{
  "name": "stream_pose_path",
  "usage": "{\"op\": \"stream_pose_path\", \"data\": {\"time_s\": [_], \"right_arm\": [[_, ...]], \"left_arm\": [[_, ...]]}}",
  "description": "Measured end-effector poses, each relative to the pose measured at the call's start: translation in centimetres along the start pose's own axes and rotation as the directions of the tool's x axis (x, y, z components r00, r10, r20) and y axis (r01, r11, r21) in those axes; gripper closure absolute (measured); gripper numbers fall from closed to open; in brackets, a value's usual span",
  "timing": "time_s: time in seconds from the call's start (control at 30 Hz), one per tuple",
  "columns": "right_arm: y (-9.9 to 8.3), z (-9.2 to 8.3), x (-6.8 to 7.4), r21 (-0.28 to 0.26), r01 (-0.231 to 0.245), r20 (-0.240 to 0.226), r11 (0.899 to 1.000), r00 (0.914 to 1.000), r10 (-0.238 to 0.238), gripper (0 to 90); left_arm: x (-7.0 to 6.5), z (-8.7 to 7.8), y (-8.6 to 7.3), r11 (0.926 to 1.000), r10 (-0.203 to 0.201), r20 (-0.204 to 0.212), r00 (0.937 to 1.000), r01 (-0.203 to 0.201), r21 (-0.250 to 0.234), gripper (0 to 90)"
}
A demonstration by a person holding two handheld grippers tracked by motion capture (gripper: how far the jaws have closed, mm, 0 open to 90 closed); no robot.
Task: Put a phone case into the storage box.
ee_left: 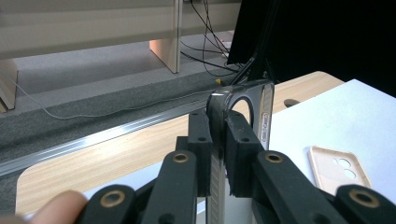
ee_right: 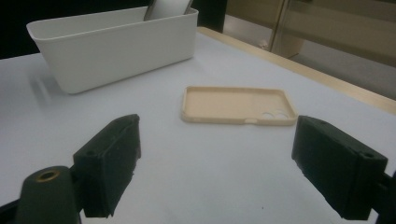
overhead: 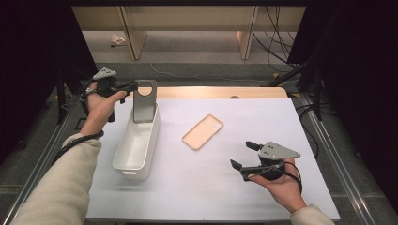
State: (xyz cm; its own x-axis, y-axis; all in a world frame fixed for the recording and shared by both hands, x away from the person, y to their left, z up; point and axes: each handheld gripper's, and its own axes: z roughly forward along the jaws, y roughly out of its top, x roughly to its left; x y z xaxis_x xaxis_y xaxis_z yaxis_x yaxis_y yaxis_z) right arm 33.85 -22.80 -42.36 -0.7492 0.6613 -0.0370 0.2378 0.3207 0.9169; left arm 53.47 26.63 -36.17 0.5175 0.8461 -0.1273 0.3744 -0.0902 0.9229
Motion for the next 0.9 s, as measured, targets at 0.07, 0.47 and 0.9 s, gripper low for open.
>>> {"op": "stream_pose_path", "data": {"time_s": [0.07, 0.47, 0.9], "right_arm": [[0.01, -0.02, -0.01, -0.001, -0.001, 0.0, 1.0, 1.0, 0.001, 16.6], [-0.03, -0.02, -0.04, -0.002, -0.003, 0.001, 1.0, 1.0, 0.003, 16.6], [-0.05, 0.01, -0.07, -0.002, -0.003, -0.001, 1.0, 1.0, 0.003, 16.6]], "left_arm": [[0.0, 0.1, -0.04, 1.0, 0.0, 0.0, 1.0, 0.0, 0.002, 81.8], [0.04, 0.59, -0.38, 0.9999, -0.005, -0.006, 1.0, 0.005, 0.011, 81.8], [0.17, 0.94, -0.77, 0.9997, -0.011, -0.011, 0.9999, 0.011, 0.023, 81.8]]}}
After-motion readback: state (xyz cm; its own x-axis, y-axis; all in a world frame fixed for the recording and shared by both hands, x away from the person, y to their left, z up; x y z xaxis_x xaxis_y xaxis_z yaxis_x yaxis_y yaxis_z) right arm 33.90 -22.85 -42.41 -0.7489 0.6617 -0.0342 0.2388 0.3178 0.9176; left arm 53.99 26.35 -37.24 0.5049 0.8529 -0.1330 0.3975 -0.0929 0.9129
